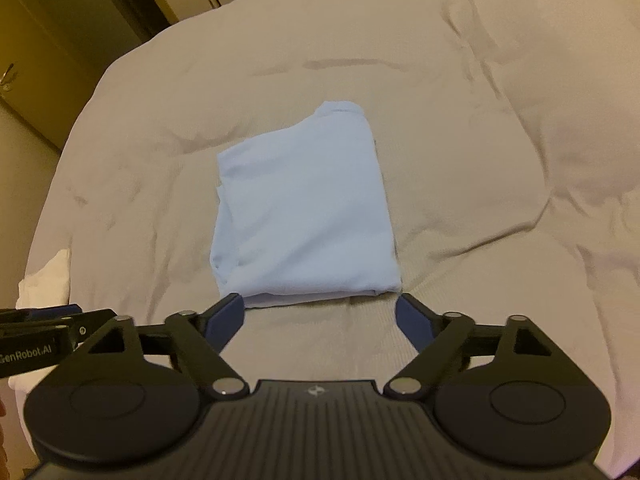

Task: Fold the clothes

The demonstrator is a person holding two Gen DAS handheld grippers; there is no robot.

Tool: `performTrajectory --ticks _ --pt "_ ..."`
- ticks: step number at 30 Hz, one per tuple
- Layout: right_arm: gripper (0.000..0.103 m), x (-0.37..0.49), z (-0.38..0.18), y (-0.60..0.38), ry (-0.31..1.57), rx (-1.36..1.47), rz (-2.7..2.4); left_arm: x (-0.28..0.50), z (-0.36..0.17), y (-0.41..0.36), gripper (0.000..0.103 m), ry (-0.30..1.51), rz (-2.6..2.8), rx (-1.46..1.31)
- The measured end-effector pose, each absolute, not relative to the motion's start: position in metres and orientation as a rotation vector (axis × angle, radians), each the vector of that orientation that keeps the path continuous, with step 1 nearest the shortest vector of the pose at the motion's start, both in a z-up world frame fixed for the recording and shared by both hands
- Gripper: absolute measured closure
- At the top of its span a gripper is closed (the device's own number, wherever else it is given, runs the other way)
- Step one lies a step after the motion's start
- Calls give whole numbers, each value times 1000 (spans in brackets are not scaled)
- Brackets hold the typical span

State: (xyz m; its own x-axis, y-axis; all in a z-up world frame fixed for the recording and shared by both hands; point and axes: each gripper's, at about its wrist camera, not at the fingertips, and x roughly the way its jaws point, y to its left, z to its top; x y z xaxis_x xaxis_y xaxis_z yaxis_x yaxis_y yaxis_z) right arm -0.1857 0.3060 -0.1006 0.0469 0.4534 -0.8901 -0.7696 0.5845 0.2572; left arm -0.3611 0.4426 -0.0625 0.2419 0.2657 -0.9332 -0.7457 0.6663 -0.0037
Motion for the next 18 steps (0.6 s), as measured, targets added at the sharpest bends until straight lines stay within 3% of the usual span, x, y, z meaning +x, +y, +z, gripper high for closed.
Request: performTrajectory --ticks 7,18 --pt "14 -205 -77 296 1175 -345 922 -371 -48 433 40 1121 714 -450" --pt "14 -213 -67 287 1155 -363 917 -371 -42 418 35 1115 716 -422"
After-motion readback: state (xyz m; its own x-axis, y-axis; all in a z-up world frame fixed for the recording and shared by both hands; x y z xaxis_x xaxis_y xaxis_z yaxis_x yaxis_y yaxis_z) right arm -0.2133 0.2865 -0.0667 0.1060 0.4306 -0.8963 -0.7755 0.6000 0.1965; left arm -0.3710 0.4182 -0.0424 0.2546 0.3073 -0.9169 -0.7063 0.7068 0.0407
